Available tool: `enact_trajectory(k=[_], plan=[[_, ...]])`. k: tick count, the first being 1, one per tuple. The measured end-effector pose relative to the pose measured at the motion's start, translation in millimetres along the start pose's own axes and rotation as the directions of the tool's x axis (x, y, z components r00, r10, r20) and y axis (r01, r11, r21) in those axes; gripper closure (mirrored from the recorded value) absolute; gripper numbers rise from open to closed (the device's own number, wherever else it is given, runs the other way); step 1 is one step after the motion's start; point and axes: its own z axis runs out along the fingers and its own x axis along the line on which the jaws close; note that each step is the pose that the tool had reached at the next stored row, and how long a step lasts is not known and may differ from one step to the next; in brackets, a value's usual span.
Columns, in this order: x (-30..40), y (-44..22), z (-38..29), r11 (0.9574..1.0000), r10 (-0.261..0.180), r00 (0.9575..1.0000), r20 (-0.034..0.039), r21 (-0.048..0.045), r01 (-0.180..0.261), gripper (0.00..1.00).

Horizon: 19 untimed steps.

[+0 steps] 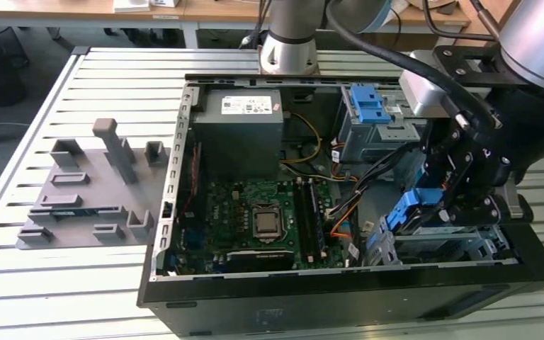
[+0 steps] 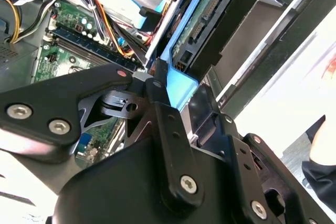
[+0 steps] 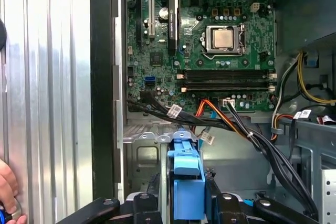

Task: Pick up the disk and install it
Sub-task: 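Insert the disk into the insertion slot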

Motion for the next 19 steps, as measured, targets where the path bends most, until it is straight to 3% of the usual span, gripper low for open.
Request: enact_trajectory(k=[3,14,17,19], plan=[[0.0,0.0,-3.2,1.0000,0.000,1.0000,0.0005,0.0000,0.000,0.56],[-0.1,0.0,-3.7,1.0000,0.000,1.0000,0.0004,0.0000,0.000,0.56],[-0.1,0.0,-3.0,1.0000,0.000,1.0000,0.0002,0.0000,0.000,0.64],[0.0,0.0,-1.9,1.0000,0.000,1.0000,0.0003,0.0000,0.000,0.76]])
